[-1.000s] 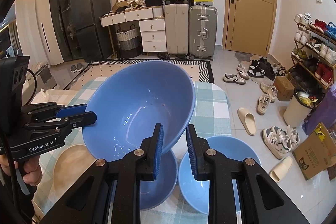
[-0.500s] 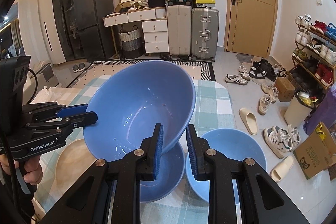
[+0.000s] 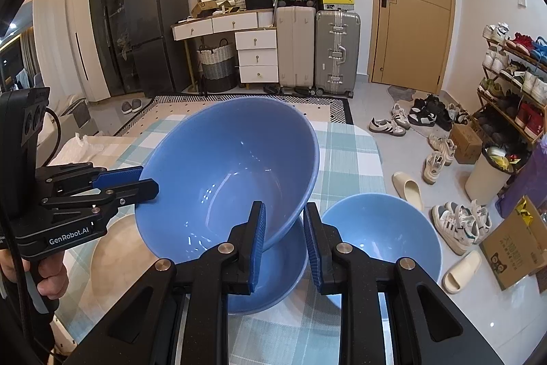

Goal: Organize plates and bowls
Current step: 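Lower the held blue bowl into the other blue bowl with both grippers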

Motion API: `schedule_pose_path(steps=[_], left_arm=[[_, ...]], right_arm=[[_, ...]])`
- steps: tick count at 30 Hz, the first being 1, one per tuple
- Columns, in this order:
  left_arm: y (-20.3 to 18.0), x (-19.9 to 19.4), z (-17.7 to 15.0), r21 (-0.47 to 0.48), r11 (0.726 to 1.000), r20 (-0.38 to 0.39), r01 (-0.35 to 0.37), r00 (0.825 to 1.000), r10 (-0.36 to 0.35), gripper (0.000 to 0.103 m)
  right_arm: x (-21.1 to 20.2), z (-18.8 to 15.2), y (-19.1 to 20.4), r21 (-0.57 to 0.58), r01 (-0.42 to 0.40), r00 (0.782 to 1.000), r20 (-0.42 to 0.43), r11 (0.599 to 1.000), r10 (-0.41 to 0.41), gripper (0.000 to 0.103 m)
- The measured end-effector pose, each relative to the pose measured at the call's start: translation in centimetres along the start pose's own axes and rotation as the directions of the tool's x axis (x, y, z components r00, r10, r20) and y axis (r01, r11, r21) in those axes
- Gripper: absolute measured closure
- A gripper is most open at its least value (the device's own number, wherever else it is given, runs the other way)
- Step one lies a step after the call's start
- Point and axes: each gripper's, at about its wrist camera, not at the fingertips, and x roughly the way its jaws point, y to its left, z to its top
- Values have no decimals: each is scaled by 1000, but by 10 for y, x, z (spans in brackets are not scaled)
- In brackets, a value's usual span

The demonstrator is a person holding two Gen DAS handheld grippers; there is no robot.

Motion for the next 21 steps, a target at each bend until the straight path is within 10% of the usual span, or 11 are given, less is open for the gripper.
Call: schedule_pose_path(steps=[21], left_arm=[[0,29,-35,1,1000,-35,-15,999,15,81]], right_arm=[[21,-39,-3,7,-10,999,-47,1000,10,80]])
